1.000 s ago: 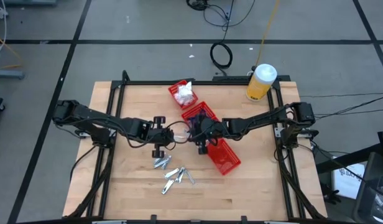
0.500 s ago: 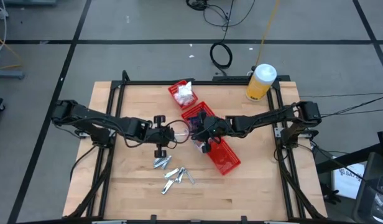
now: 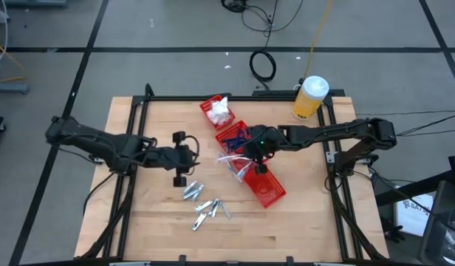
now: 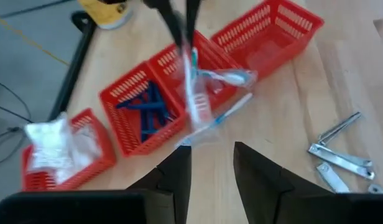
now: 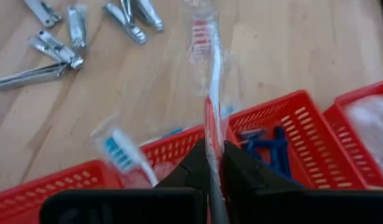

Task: Pick & Place Travel size toiletries
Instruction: Put the orange toothbrush into the bottom middle red bin

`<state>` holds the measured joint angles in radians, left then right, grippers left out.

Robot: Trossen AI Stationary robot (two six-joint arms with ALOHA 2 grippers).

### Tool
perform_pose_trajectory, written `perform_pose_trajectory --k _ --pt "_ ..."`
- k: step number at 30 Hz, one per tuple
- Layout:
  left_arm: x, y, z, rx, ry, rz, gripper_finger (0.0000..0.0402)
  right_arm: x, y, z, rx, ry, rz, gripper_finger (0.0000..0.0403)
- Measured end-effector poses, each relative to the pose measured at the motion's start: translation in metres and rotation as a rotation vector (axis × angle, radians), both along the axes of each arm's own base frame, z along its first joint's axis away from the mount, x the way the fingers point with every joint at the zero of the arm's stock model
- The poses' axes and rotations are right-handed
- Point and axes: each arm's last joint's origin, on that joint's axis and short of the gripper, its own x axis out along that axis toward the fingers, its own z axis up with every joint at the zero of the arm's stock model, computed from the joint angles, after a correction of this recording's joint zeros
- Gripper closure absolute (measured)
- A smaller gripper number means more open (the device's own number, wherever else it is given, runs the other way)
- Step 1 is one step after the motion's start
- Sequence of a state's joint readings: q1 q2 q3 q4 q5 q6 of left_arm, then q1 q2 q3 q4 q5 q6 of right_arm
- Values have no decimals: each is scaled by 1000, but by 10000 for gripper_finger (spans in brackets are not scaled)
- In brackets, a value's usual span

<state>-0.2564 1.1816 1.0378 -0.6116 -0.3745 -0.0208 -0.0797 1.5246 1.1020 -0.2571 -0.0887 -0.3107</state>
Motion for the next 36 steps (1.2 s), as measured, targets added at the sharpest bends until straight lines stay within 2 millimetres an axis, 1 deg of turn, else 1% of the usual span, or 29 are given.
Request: perform_pose_trajectory --k 2,5,7,9,12,15,19,23,27,29,32,36 --pt "-5 0 5 8 -29 14 283 -2 -1 -4 17 12 9 388" --pt "-12 -2 12 9 -65 23 282 -8 -3 -17 32 49 -8 388" --pt "-17 -2 14 9 -83 29 282 -19 -5 -21 62 56 -19 388" --pt "-18 -3 14 11 -93 42 282 -24 -8 -26 100 -25 6 388" --pt "-20 -5 11 17 -77 46 282 -40 -10 -41 157 -123 35 388" --pt "-20 -5 11 21 -81 55 282 -55 -15 -48 186 -244 61 388" --pt "-20 -4 10 18 -77 81 282 -75 -18 -68 187 -344 30 388" --pt "-19 -2 10 16 -79 93 282 -87 -21 -75 172 -474 14 379" --pt "-19 -1 10 11 -81 111 282 -91 -20 -84 157 -484 25 372" --pt "-19 0 10 10 -78 112 282 -88 -20 -85 135 -492 29 377" --pt "-19 0 10 9 -78 115 282 -87 -21 -92 120 -467 12 385" --pt "-19 0 10 -3 -79 116 282 -82 -22 -99 121 -468 11 376"
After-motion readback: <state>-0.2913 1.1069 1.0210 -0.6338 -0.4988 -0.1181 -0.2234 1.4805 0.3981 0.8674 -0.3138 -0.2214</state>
